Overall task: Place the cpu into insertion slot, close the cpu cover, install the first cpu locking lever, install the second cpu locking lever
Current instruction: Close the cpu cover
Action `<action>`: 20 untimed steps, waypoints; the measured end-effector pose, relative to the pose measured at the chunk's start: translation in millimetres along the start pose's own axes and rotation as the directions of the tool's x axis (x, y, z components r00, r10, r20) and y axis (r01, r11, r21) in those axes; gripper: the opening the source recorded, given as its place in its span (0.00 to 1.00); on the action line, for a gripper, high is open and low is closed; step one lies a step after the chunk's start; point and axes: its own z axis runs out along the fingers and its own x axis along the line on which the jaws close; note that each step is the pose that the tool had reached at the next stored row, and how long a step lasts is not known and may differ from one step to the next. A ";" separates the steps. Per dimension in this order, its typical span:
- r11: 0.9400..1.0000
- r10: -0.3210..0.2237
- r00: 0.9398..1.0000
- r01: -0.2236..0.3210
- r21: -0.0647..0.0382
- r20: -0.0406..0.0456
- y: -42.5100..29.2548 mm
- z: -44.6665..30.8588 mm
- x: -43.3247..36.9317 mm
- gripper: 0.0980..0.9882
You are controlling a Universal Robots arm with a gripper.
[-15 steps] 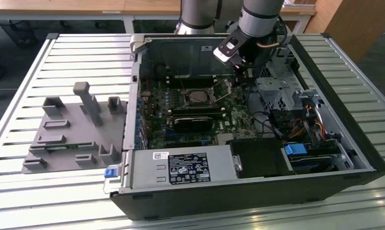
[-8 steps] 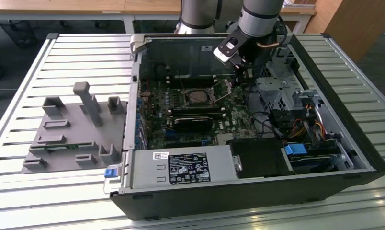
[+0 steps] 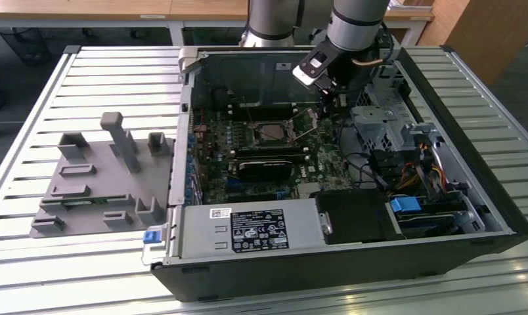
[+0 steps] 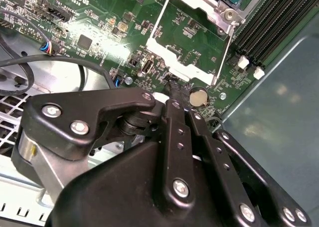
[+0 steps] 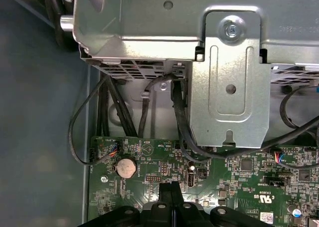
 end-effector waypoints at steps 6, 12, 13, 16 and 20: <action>1.000 0.000 1.000 0.000 0.000 0.000 0.0 0.5 0.0 0.01; 1.000 0.000 1.000 0.000 0.000 0.000 -5.4 0.4 0.1 0.01; 1.000 0.000 1.000 0.000 0.000 0.000 -6.4 0.4 0.1 0.01; 1.000 0.000 1.000 0.000 0.000 0.000 -10.0 0.4 0.2 0.01; 1.000 0.000 1.000 0.000 0.000 0.000 -13.8 0.4 0.3 0.01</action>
